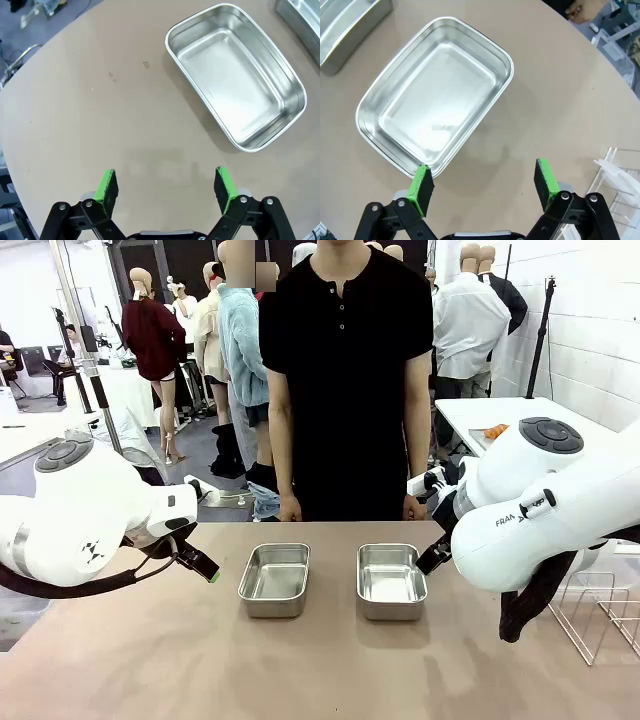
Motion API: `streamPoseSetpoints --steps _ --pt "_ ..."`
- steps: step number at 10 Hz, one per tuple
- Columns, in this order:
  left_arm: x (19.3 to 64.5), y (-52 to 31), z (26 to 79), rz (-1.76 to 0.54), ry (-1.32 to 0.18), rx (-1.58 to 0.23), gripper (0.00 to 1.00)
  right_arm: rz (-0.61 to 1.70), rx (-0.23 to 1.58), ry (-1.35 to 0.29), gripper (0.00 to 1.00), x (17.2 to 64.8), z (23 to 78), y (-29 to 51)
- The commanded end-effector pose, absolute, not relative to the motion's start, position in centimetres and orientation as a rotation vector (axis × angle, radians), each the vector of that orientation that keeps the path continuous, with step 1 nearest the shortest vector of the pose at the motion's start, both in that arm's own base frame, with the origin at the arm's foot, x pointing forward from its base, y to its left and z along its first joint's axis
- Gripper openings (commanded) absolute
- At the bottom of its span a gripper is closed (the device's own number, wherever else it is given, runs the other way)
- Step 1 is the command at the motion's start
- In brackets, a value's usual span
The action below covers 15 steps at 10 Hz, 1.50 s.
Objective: Place the bread in airtight containers.
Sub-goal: Lift both Airtight Container.
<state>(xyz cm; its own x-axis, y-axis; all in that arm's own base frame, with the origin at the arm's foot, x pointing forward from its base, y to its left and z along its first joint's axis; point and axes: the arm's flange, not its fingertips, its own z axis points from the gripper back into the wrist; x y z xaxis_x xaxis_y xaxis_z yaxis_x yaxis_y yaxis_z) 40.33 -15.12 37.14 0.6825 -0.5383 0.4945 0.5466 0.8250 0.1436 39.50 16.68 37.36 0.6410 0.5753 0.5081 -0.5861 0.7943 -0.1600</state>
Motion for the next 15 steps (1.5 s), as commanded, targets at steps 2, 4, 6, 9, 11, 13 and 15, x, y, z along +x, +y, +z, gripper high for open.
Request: streamPoseSetpoints --steps 2,4,6,9,11,13,15 --pt "40.32 -15.12 37.14 -0.608 -0.549 -0.016 1.00 0.662 0.020 -0.572 1.00 39.50 37.36 16.68" --pt "40.32 -15.12 37.14 -0.608 -0.549 -0.016 1.00 0.662 0.020 -0.572 1.00 39.50 37.36 16.68" --pt "40.32 -15.12 37.14 -0.608 -0.549 -0.016 1.00 0.662 0.020 -0.572 1.00 39.50 37.36 16.68" --pt "40.32 -15.12 37.14 -0.608 -0.549 -0.016 1.00 0.662 0.020 -0.572 1.00 39.50 37.36 16.68" --pt "40.32 -15.12 37.14 -0.608 -0.549 -0.016 1.00 0.662 0.020 -0.572 1.00 39.50 37.36 16.68" --pt "40.32 -15.12 37.14 -0.608 -0.549 -0.016 1.00 0.662 0.020 -0.572 1.00 39.50 37.36 16.68" --pt "40.32 -15.12 37.14 -0.608 -0.549 -0.016 1.00 0.662 0.020 -0.572 1.00 39.50 37.36 16.68"
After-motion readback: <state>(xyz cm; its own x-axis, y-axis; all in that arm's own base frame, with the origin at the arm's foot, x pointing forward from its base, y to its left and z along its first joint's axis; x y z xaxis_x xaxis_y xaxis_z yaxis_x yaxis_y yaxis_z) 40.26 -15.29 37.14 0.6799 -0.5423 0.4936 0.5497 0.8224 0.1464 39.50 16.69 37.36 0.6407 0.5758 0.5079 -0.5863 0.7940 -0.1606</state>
